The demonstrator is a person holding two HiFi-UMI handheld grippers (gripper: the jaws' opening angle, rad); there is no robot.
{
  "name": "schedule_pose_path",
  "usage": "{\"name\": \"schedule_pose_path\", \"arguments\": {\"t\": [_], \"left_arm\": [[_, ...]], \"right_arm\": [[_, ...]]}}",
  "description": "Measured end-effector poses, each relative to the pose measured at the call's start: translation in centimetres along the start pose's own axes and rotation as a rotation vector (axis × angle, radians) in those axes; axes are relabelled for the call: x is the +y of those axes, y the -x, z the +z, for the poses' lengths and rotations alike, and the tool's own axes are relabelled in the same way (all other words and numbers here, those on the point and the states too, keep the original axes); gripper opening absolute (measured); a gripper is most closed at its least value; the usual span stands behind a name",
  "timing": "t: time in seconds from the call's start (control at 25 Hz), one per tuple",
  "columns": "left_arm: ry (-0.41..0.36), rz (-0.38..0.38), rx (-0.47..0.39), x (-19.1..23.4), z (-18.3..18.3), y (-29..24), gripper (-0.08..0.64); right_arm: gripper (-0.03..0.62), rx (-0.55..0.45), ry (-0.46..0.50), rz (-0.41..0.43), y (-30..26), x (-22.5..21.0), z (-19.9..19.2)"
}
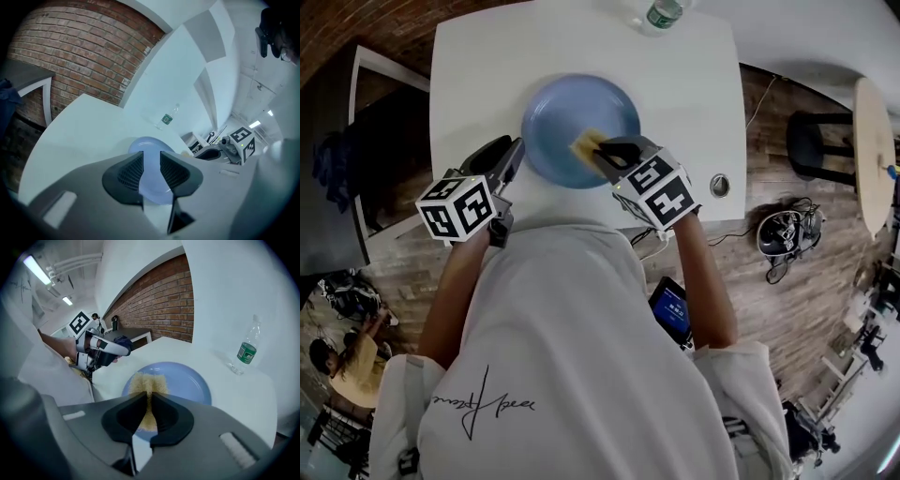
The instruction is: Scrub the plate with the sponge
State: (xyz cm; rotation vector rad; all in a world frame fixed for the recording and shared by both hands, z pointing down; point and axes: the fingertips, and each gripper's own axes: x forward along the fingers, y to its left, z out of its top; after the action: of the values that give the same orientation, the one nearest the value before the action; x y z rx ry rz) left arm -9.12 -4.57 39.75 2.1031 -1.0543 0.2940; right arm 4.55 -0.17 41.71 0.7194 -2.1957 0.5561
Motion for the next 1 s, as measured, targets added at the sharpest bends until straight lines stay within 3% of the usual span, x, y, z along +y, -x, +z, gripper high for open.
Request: {"name": "schedule_pose_path", "arguments": {"t": [0.28,0.6,1.0], "left_arm": [[-0.038,-0.079,-0.003,-3.4,0.1,0.7,0.107],[-0.092,-0.134,-0.061,-6.9,2.5,2.8,0.03],[-0.157,-0.155,-0.14,-9.3,6.0,3.5,0.012]], "right_arm": [[0.038,-0.151,-0.139,0.018,3.4,1.6,1.7],[0.033,-0.364,-0.259,-0.039,9.0,0.9,3.8],[0.028,-0.514,-0.206,-0.09,13.1,1.2,6.4]]}}
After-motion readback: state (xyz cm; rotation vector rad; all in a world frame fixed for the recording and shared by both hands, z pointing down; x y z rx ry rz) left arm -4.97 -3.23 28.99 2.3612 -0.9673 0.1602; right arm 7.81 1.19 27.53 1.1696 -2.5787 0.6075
